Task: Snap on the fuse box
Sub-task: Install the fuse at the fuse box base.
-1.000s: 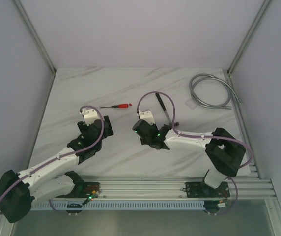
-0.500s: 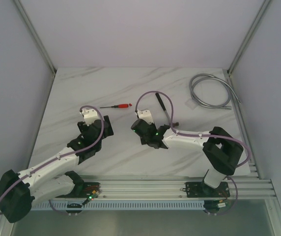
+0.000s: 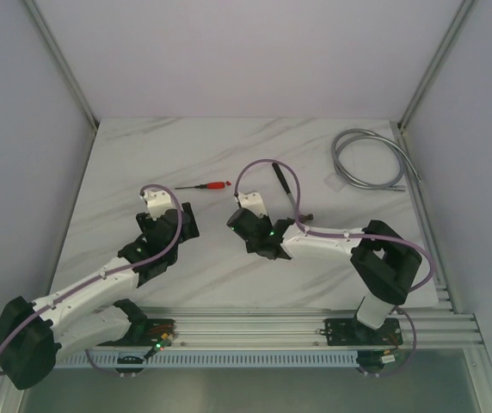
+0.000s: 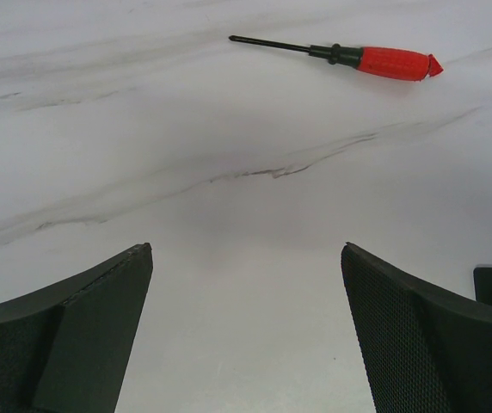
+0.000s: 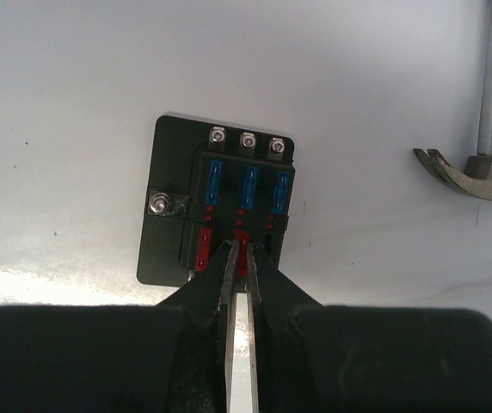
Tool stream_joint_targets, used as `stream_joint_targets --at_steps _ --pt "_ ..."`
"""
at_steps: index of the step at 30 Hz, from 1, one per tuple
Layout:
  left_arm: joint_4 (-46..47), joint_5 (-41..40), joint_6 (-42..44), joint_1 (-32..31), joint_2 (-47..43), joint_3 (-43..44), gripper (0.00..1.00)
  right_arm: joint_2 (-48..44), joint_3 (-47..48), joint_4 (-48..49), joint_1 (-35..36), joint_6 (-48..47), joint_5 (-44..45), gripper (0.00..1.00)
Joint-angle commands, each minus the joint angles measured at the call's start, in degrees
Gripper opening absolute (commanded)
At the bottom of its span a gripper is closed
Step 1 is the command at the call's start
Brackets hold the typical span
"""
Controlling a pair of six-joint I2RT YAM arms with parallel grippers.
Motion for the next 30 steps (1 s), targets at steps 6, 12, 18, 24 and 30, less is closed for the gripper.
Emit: stream_joint_targets --at_steps 6,12,18,24,30 --pt "-0.79 0.3 -0.33 0.21 0.03 -0.32 1.0 1.51 2.55 -2.5 0.98 1.67 0.33 0.07" --pt "-0.7 0.39 -0.42 0.31 -0.15 -0.31 1.0 0.74 3.03 -3.5 1.27 2.94 -0.31 0.18" --pt "-0.74 0.65 -0.43 0.27 -0.31 -0.35 1.0 -0.57 3.04 -3.4 1.27 4.53 -0.98 0.24" --pt "-0.78 0.93 -0.46 0.26 -0.4 -0.32 1.0 -0.6 3.06 -3.22 1.27 5.99 -0.8 0.25" --pt "-0.8 1.02 -0.48 0.31 -0.68 -0.39 1.0 -1.76 3.42 -4.62 1.3 7.83 0.95 0.27"
